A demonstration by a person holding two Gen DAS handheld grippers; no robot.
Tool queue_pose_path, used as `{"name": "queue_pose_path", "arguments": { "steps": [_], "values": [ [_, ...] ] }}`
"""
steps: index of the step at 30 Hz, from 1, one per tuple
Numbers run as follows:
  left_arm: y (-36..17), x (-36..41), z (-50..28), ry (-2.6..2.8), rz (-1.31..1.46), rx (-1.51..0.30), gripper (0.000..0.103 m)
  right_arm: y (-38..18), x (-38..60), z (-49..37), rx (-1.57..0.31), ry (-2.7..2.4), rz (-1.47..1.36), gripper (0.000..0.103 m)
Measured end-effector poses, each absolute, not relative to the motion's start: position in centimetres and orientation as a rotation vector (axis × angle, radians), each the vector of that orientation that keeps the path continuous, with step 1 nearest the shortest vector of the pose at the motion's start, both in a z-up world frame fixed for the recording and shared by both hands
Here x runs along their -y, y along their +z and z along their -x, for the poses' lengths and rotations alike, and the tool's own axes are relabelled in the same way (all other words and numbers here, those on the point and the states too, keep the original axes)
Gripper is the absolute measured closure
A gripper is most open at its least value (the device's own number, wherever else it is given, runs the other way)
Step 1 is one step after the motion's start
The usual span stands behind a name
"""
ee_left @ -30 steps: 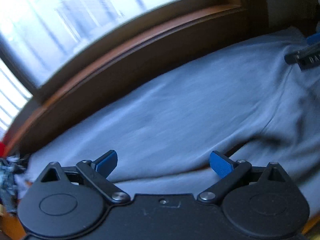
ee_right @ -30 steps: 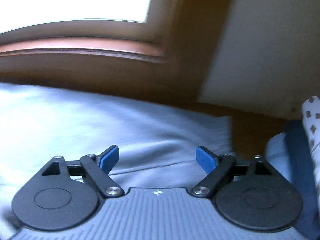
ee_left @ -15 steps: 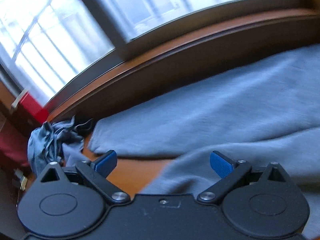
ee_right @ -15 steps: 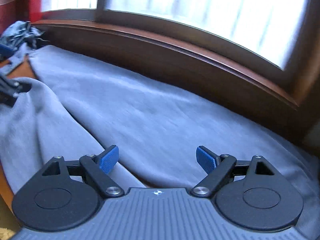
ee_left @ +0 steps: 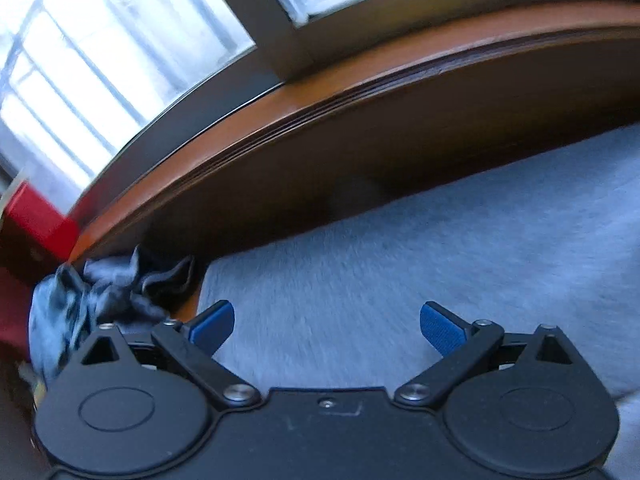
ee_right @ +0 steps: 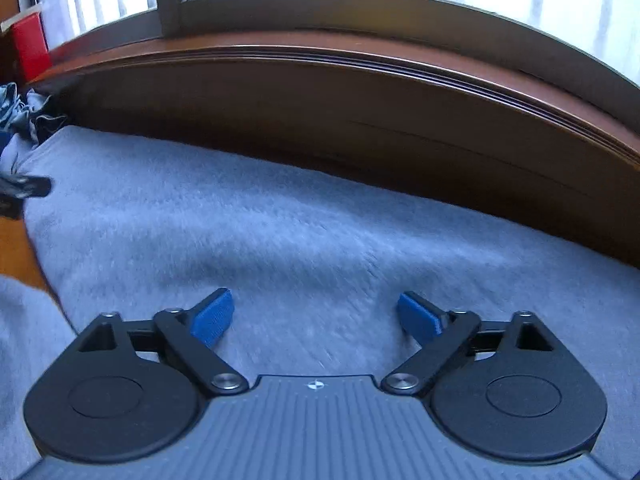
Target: Fold clothes
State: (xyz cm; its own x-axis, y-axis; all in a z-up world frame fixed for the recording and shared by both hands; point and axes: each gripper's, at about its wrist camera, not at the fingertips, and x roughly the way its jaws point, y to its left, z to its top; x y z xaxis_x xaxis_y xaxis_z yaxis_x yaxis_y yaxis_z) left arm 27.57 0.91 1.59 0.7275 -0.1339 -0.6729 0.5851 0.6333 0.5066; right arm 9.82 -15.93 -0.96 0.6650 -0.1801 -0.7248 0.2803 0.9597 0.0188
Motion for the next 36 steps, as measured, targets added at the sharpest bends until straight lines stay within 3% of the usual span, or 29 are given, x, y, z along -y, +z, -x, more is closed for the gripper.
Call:
{"name": "queue_pose_path", "arguments": {
  "steps": [6, 13, 22, 23, 24, 36],
  "values": [
    [0.6, -3.1, -31.7, -0.452, -0.768, -0.659, 0.0, -0.8, 14.6, -11.6, -0.818, -0.329, -0.162, 0.001],
    [0.7, -6.0, -35.7, -0.42, -0.756, -0.659, 0.0, -0.2, 11.8, -10.6, -0.779, -0.456, -0.278, 0.001],
    [0.4, -8.2, -37.0, -0.376, -0.843, -0.578, 0.0, -0.3, 6.0, -14.3, -0.746, -0.385, -0.182, 0.0],
    [0.5, -8.5, -37.1, -0.382, -0.837, -0.582, 0.0, -0.1, 5.8, -14.3, -0.744, -0.396, -0.2, 0.004],
    [0.9, -9.0, -36.8, -0.399, -0.822, -0.585, 0.0, 0.1, 5.7, -14.2, -0.742, -0.406, -0.217, 0.009],
    [6.0, -15.0, -21.3, -0.695, -0.725, -0.541, 0.0, 3.5, 2.2, -4.1, -0.662, -0.464, -0.277, 0.006]
  ]
}}
